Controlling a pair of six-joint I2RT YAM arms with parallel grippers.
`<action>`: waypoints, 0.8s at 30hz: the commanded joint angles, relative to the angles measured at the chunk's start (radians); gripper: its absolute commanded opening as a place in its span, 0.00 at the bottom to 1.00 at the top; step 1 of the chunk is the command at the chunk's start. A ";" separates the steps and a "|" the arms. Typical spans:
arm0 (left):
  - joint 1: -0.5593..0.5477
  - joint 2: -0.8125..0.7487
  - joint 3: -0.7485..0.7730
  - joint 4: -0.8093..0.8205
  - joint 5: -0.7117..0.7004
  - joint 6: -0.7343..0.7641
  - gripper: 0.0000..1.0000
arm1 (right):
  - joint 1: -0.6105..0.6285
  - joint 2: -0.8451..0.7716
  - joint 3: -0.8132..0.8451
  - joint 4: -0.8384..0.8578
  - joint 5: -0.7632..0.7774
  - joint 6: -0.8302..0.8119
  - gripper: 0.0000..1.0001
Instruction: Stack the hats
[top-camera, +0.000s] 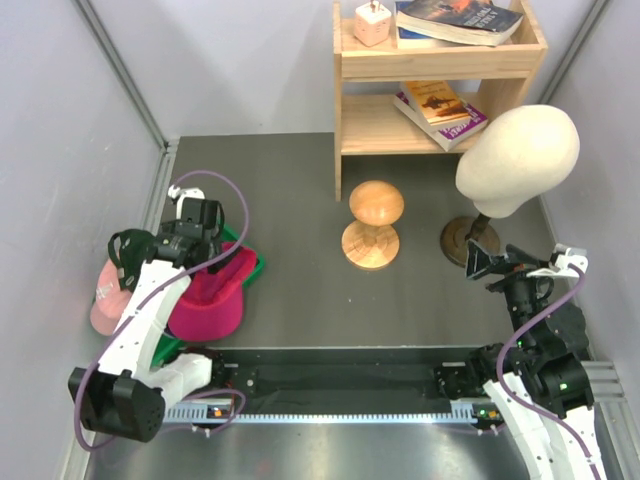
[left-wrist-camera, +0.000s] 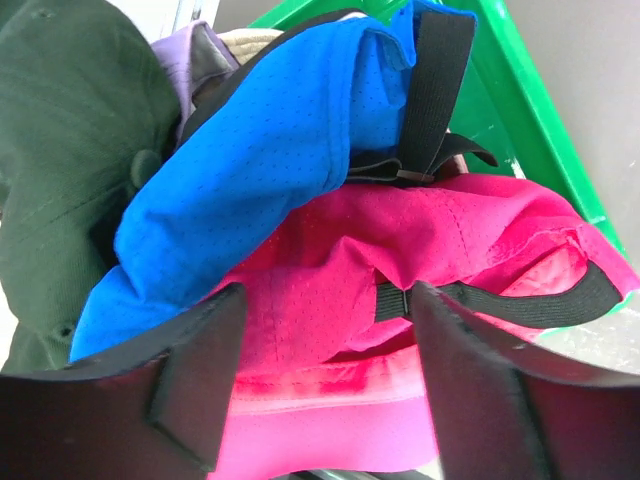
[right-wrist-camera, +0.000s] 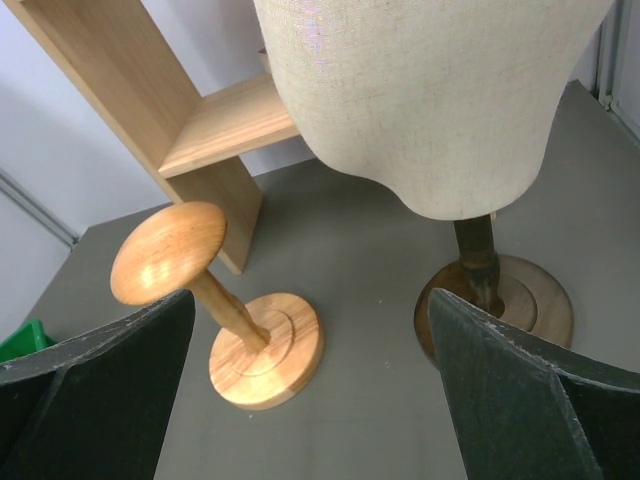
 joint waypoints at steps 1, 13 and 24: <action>-0.011 0.027 -0.006 0.029 -0.039 0.008 0.63 | 0.006 0.018 0.019 0.005 -0.001 -0.001 1.00; -0.017 0.064 0.010 0.004 -0.086 0.005 0.53 | 0.006 0.022 0.019 0.003 -0.002 -0.002 1.00; -0.032 0.147 0.016 -0.002 -0.122 0.000 0.10 | 0.006 0.019 0.019 0.005 -0.005 -0.001 1.00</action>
